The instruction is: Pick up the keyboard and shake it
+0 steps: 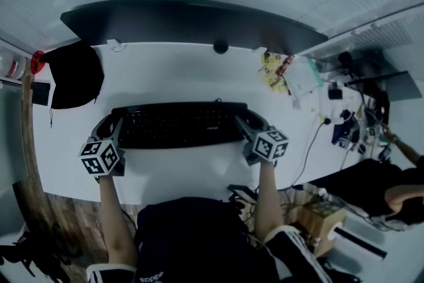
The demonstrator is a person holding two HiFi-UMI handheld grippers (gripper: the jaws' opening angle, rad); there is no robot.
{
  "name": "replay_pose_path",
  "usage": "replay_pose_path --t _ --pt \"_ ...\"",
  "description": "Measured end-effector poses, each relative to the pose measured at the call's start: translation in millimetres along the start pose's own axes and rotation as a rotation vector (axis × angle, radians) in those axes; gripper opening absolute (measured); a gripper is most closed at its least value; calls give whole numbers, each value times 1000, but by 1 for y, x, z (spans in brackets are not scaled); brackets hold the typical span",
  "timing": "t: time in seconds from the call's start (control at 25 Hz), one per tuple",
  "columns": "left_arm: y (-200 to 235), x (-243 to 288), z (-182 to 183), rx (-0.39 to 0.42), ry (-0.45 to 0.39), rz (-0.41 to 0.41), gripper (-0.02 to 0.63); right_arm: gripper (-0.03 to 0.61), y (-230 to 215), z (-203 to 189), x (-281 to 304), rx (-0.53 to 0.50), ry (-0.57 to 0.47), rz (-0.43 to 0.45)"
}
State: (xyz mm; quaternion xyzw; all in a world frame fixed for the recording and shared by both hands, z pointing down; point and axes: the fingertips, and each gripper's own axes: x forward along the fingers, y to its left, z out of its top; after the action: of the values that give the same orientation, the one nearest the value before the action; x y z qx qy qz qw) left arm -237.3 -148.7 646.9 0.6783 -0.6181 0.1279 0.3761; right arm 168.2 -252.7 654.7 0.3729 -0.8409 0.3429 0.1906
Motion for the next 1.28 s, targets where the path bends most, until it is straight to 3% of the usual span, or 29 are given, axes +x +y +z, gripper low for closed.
replay_pose_path --t 0.92,1.28 --pt "7 14 -7 16 35 31 164 187 -2 -1 3 3 -34 -9" --pt "1 2 -2 132 29 54 164 190 -5 -6 1 -38 -1 -45"
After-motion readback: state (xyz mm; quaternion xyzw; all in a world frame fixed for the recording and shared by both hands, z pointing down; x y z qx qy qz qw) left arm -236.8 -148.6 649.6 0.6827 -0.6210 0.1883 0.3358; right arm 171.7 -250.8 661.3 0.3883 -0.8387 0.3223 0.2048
